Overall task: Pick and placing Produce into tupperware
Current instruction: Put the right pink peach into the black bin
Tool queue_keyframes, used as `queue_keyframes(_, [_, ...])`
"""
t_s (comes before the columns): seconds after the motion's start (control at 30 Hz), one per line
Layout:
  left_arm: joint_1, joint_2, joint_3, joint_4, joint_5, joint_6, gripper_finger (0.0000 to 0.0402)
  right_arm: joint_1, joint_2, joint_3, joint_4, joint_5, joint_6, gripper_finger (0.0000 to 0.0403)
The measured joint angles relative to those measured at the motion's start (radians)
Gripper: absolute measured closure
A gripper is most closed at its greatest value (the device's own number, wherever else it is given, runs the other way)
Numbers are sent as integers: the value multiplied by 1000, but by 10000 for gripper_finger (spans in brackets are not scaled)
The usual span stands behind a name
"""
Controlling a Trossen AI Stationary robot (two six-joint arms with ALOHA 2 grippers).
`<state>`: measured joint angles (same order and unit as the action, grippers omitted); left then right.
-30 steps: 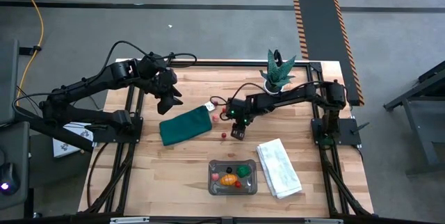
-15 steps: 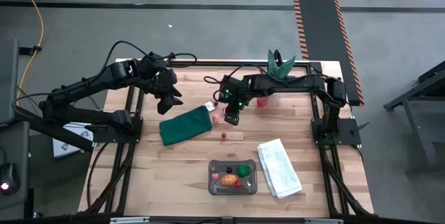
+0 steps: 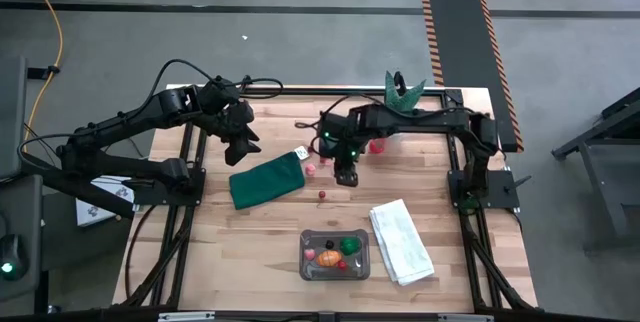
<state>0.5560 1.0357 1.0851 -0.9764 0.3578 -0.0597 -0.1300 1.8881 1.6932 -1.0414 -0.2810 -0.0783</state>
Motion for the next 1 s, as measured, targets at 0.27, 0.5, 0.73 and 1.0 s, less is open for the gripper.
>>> queue_keyframes(0.27, [0, 0, 0, -36, 60, -38, 220, 88, 0, 1, -43, -49, -19, 263])
queue_keyframes(0.5, [0, 0, 0, -112, 105, -77, 220, 189, 0, 1, -41, -78, 7, 263])
queue_keyframes(0.73, [0, 0, 0, -116, 148, -135, 220, 303, 1, 1, 1, -78, 79, 263])
queue_keyframes(1.0, [0, 0, 0, -117, 147, -168, 220, 424, 1, 1, 105, -5, 204, 263])
